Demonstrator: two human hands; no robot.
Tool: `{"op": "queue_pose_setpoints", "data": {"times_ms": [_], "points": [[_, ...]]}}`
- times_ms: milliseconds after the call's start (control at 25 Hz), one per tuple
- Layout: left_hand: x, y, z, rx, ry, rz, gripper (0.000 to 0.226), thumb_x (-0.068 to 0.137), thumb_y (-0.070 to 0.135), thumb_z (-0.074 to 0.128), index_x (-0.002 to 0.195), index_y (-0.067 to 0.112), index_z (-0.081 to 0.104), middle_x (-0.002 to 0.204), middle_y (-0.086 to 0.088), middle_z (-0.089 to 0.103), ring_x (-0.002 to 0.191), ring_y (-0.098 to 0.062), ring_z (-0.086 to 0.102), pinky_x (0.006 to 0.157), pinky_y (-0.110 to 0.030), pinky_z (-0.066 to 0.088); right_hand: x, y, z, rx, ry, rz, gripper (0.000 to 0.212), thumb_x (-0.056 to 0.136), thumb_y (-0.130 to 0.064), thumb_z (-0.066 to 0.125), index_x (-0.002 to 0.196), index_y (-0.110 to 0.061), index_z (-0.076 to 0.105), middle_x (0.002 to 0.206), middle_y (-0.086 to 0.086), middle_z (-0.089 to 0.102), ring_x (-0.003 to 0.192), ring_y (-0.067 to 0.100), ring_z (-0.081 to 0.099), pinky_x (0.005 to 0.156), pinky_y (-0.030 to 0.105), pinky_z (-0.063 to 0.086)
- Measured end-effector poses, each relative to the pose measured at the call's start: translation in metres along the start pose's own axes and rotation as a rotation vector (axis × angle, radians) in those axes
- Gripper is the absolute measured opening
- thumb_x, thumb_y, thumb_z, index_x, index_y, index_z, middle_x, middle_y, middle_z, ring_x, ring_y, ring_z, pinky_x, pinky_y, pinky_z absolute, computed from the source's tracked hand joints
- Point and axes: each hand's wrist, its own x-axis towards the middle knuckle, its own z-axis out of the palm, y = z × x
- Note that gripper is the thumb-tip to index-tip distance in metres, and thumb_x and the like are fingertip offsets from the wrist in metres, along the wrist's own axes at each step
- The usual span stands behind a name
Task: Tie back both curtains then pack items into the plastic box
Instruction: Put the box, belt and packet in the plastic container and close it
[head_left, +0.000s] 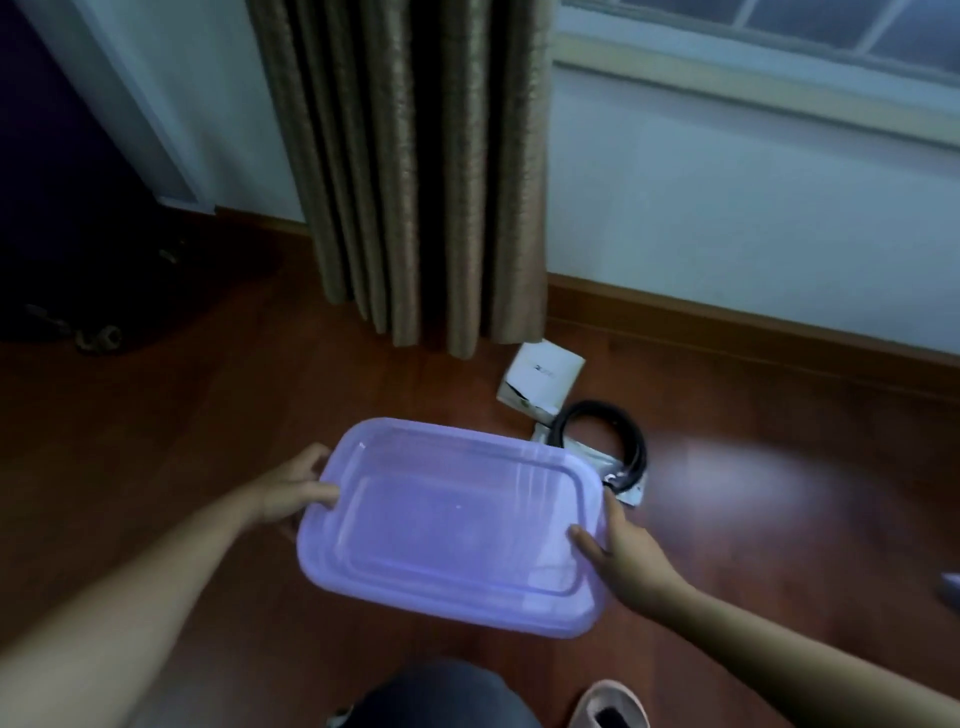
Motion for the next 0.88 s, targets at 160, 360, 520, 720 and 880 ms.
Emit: {"op": "queue_pose_setpoints", "data": {"times_ms": [160,360,520,720,880], "points": [[0.014,0.046,0.078,0.038,-0.150,0.046,0.080,0.036,0.044,0.065,0.106,0.015,0.037,0.079,-0.006,0.060,0.049,-0.015,0.060,0.037,-0.027,0.045,-0.026,0.083,-0.034,0.032,0.050,0.139,0.078,0.092,-0.045,0.050,0.150,-0.014,0.008,0.131,0.021,0.056,0.116,0.038,0.056,0.082,0.034,0.042],[0.030,0.068,0.150,0.153,-0.206,0.087,0.064,0.071,0.023,0.073,0.120,0.015,0.031,0.105,-0.026,0.060,0.067,-0.027,0.066,0.054,-0.036,0.057,-0.033,0.162,-0.047,0.127,0.076,0.181,0.079,0.090,-0.044,0.054,0.150,-0.018,0.010,0.134,0.018,0.054,0.118,0.038,0.055,0.082,0.033,0.042],[0.031,0.077,0.172,0.240,-0.218,0.011,0.077,0.077,0.023,0.070,0.135,0.014,0.020,0.106,-0.018,0.060,0.074,-0.025,0.070,0.060,-0.034,0.058,-0.030,0.187,-0.048,0.143,0.058,0.131,0.080,0.089,-0.044,0.055,0.150,-0.018,0.009,0.133,0.018,0.056,0.118,0.036,0.055,0.087,0.035,0.045],[0.045,0.093,0.176,0.453,-0.058,-0.003,0.089,0.076,0.068,0.055,0.138,0.013,0.023,0.124,-0.012,0.056,0.099,-0.023,0.062,0.078,-0.034,0.052,-0.017,0.199,-0.043,0.247,0.134,0.056,0.082,0.082,-0.054,0.060,0.146,-0.023,0.018,0.130,0.001,0.057,0.117,0.027,0.057,0.094,0.035,0.046],[0.066,0.104,0.194,0.562,0.239,0.277,0.063,0.084,0.057,0.053,0.125,0.010,0.048,0.122,-0.012,0.051,0.109,-0.025,0.050,0.085,-0.033,0.041,-0.010,0.192,-0.027,0.522,0.257,0.048,0.068,0.086,-0.054,0.052,0.143,-0.028,0.026,0.126,-0.003,0.054,0.119,0.023,0.053,0.090,0.026,0.037]]}}
